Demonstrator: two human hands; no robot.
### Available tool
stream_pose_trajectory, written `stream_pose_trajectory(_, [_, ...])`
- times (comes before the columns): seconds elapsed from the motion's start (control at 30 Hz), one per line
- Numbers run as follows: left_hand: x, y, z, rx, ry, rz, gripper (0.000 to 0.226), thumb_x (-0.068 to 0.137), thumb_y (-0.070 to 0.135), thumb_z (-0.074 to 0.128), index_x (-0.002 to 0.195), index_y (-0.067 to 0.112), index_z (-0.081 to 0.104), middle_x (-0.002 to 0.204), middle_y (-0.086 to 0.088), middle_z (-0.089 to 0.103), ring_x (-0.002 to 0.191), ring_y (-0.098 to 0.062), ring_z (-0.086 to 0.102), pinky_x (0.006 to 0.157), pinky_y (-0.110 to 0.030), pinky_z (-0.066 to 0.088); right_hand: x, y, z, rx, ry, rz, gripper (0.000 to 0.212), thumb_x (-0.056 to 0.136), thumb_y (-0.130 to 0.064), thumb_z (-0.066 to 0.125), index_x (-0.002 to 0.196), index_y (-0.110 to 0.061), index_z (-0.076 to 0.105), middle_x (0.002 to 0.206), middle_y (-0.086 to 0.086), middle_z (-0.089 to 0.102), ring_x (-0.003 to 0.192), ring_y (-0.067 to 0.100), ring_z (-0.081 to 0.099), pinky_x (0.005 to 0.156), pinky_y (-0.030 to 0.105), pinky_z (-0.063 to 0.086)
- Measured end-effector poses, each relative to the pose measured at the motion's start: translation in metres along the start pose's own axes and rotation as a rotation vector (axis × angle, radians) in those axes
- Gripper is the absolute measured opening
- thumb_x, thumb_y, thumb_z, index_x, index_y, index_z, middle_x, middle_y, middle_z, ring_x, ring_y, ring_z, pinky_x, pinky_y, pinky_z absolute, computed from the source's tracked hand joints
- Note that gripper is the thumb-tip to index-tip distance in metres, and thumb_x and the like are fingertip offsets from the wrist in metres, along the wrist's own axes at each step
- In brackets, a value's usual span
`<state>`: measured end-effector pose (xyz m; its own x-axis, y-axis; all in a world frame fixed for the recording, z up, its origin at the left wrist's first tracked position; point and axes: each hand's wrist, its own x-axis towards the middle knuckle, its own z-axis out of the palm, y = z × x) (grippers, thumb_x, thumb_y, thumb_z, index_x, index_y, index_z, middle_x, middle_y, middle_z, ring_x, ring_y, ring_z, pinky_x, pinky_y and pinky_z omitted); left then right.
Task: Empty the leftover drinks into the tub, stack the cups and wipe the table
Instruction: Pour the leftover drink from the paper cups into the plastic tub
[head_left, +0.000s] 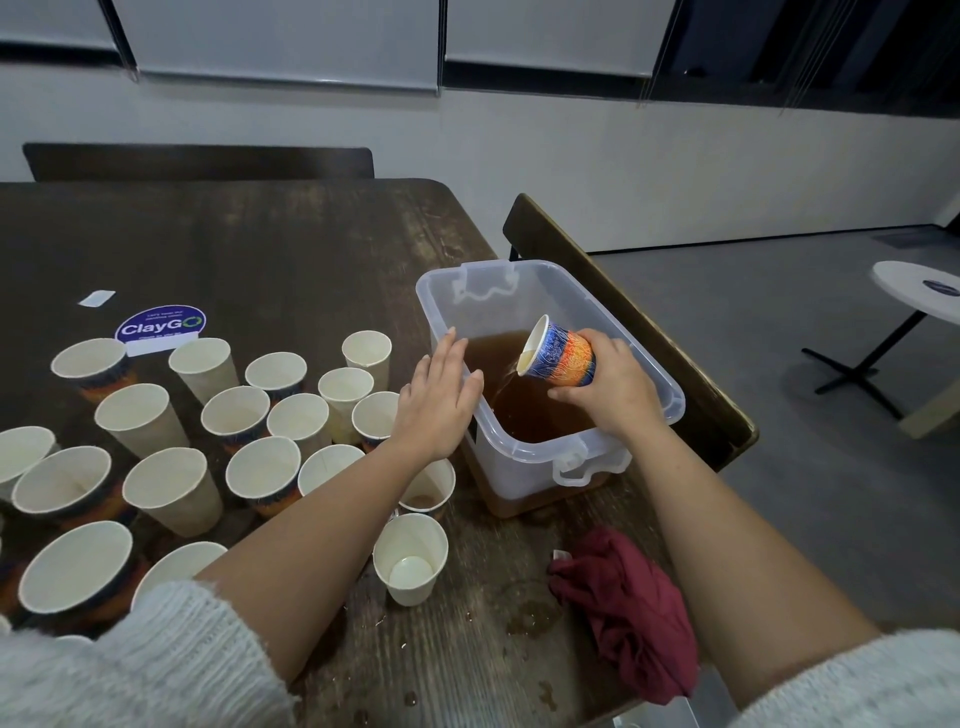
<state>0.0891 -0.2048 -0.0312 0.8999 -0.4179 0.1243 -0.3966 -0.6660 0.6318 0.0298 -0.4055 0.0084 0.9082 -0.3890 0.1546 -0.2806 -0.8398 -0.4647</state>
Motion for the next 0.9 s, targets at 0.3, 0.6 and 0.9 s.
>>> stream_pose_trajectory(0.3, [0.0019, -0.0010, 0.0010, -0.005, 0.005, -0.003, 0.073, 0.087, 0.057, 0.009, 0.153, 0.026, 0.015, 0.162, 0.007, 0.003, 0.149, -0.023, 0.009, 0.117, -0.055, 0.017, 0.0011, -0.0003, 0.0001, -0.039, -0.022, 0.007, 0.079, 0.077, -0.037, 0.080, 0.142, -0.027, 0.037, 0.134, 0.003, 0.048, 0.120, 0.021, 0.052, 0.096, 0.040, 0.048])
stream_pose_trajectory(0.6, [0.0014, -0.0019, 0.0012, -0.021, 0.006, 0.003, 0.073, 0.087, 0.056, 0.011, 0.153, 0.025, 0.016, 0.162, 0.007, 0.004, 0.148, -0.024, 0.010, 0.117, -0.055, 0.016, 0.0013, -0.0012, 0.0015, -0.093, -0.037, 0.031, 0.080, 0.075, -0.041, 0.081, 0.141, -0.029, 0.037, 0.132, 0.004, 0.049, 0.119, 0.022, 0.052, 0.092, 0.040, 0.049])
stream_pose_trajectory(0.9, [0.0013, -0.0001, 0.0000, -0.019, 0.002, -0.002, 0.074, 0.086, 0.056, 0.011, 0.153, 0.025, 0.016, 0.162, 0.007, 0.003, 0.148, -0.024, 0.009, 0.117, -0.055, 0.017, 0.0018, -0.0021, 0.0012, -0.167, -0.051, 0.037, 0.081, 0.077, -0.041, 0.080, 0.143, -0.029, 0.035, 0.133, 0.006, 0.047, 0.120, 0.023, 0.050, 0.094, 0.042, 0.049])
